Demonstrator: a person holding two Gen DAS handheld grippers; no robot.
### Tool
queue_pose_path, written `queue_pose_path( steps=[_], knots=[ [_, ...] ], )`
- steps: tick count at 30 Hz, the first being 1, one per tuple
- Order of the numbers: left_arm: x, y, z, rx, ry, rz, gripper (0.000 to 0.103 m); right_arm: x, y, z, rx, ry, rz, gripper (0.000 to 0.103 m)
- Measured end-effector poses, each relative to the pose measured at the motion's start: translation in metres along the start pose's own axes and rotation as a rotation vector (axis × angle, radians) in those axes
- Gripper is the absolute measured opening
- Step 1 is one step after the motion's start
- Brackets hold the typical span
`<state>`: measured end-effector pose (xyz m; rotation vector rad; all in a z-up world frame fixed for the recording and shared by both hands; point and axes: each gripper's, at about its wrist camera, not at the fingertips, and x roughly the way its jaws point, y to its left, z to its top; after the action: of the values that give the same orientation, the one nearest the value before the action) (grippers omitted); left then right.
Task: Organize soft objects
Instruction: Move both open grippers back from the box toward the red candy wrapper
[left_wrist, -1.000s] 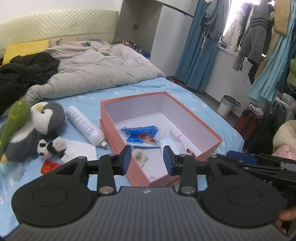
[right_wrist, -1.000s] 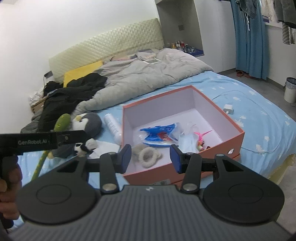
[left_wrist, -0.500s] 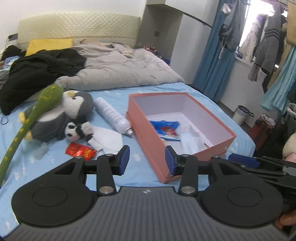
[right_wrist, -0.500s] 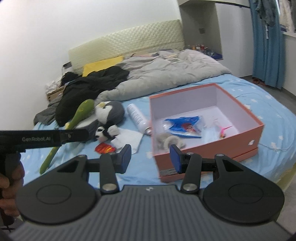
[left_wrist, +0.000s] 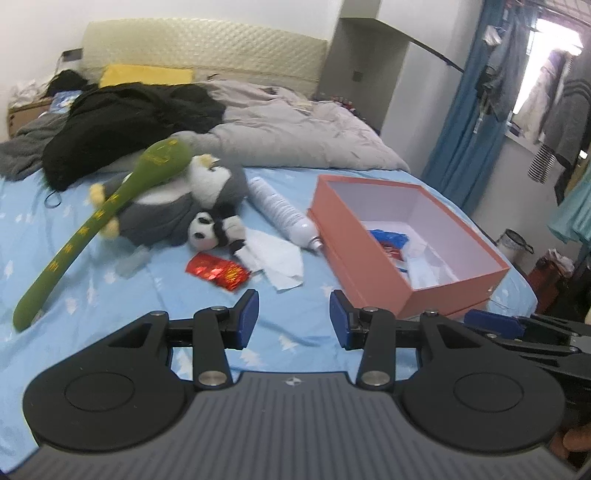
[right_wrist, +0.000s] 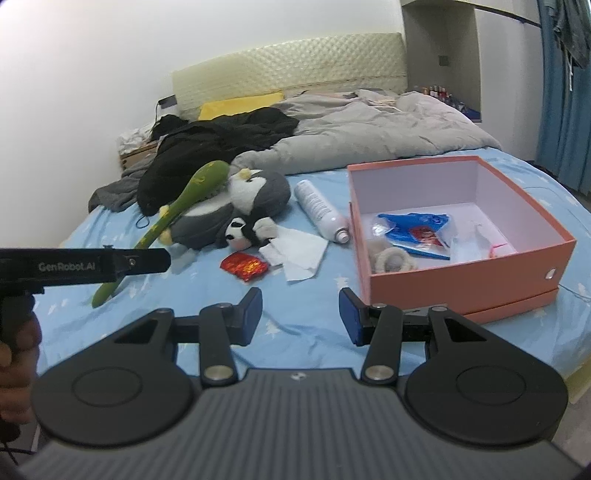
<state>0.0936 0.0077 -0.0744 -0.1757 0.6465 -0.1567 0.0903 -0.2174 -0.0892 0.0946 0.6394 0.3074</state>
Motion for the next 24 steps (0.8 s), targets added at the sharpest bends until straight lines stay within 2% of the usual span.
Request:
queue_pose_path(
  steps=[8, 13, 17, 24],
  knots=[
    [0.002, 0.018, -0.023, -0.031, 0.025, 0.048, 0.048, 0.009, 0.015, -0.015, 0.004, 0.035, 0.034, 0.049],
    [0.012, 0.028, -0.034, -0.058, 0.018, 0.08, 0.048, 0.02, 0.021, -0.021, -0.038, 0.049, 0.053, 0.049],
    [0.028, 0.041, -0.037, -0.082, 0.035, 0.107, 0.048, 0.033, 0.023, -0.023, -0.066, 0.037, 0.055, 0.049],
    [0.068, 0.069, -0.034, -0.107, 0.07, 0.142, 0.048, 0.072, 0.022, -0.024, -0.059, 0.087, 0.067, 0.049]
  ],
)
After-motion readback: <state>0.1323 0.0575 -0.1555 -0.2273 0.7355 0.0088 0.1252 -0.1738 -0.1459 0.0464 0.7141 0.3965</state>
